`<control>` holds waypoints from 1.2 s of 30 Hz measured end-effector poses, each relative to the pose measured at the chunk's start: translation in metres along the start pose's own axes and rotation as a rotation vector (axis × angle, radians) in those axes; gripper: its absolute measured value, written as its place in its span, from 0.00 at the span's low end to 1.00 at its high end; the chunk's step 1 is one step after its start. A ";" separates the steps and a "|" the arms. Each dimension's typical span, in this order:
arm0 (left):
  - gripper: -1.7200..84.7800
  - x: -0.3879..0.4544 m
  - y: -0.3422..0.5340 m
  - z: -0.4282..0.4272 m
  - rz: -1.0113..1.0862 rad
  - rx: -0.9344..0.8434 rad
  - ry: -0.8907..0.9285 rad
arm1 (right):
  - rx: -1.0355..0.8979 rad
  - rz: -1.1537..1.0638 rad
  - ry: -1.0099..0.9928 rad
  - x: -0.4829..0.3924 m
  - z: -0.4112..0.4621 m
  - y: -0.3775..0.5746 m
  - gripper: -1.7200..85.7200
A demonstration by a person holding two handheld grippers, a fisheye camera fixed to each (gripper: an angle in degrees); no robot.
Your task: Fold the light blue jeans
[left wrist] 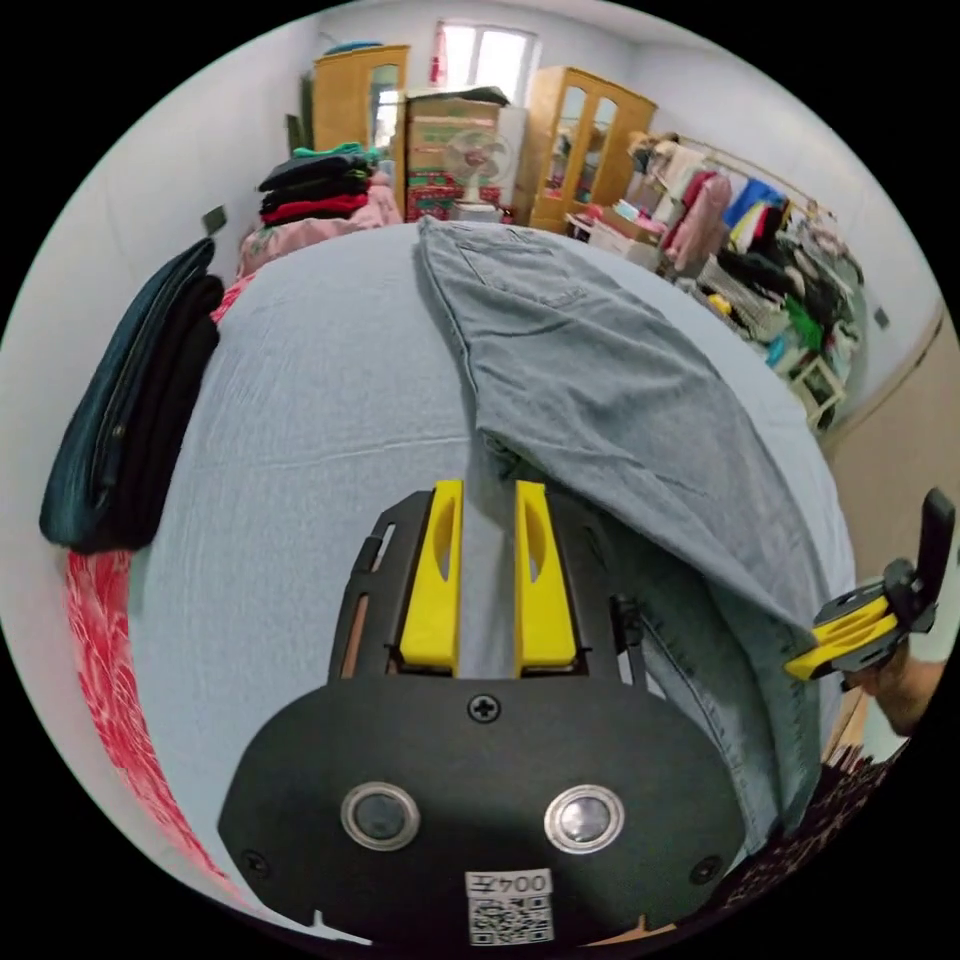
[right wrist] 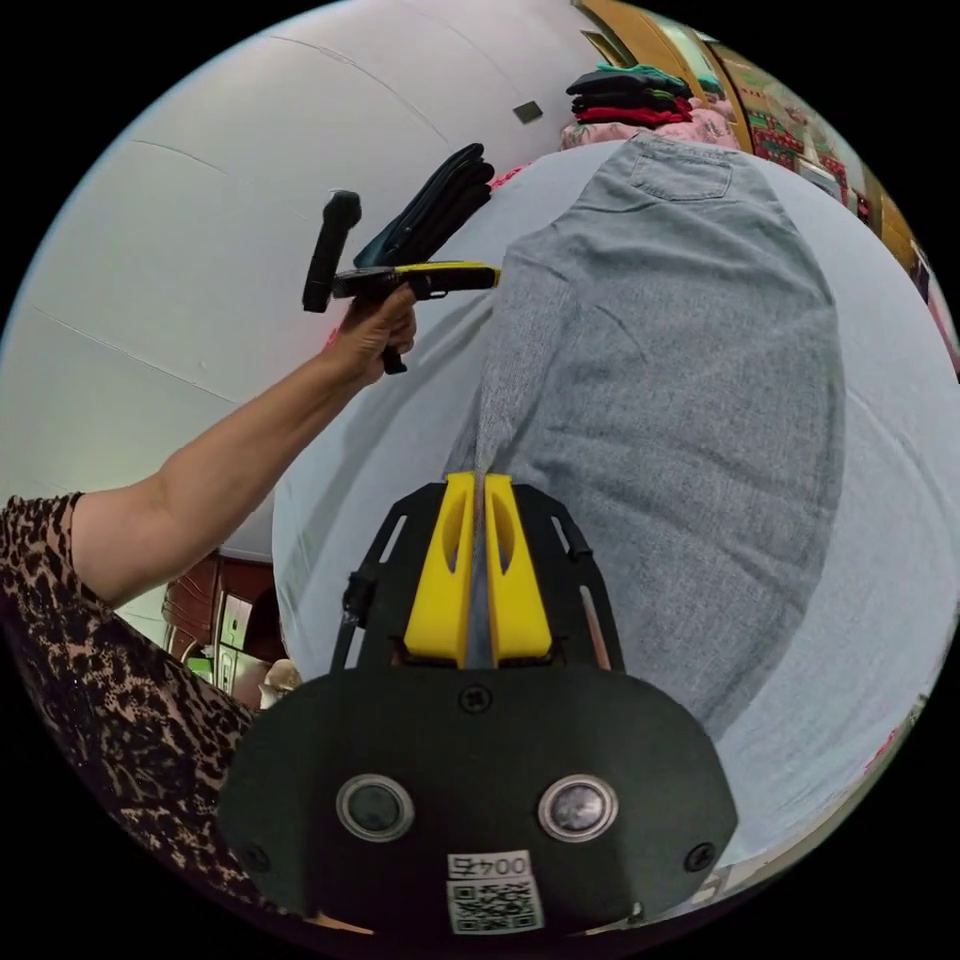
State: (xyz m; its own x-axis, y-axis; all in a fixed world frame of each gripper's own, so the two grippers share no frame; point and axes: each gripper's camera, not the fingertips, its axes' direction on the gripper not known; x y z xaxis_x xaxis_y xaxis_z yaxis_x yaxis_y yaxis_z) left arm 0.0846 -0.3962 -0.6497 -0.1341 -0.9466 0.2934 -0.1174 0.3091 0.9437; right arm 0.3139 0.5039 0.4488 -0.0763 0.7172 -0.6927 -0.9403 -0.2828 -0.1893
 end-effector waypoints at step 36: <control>0.03 -0.205 -0.100 0.022 -0.219 0.006 0.567 | 0.047 0.266 0.133 0.177 -0.146 -0.106 0.06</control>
State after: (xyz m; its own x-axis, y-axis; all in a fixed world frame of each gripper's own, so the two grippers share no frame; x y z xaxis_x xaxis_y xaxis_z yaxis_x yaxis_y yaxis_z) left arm 0.1022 -0.2313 -0.8075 0.4389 -0.8891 0.1296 -0.0883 0.1009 0.9910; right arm 0.4485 0.5674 0.2446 -0.2806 0.5310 -0.7995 -0.9078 -0.4173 0.0415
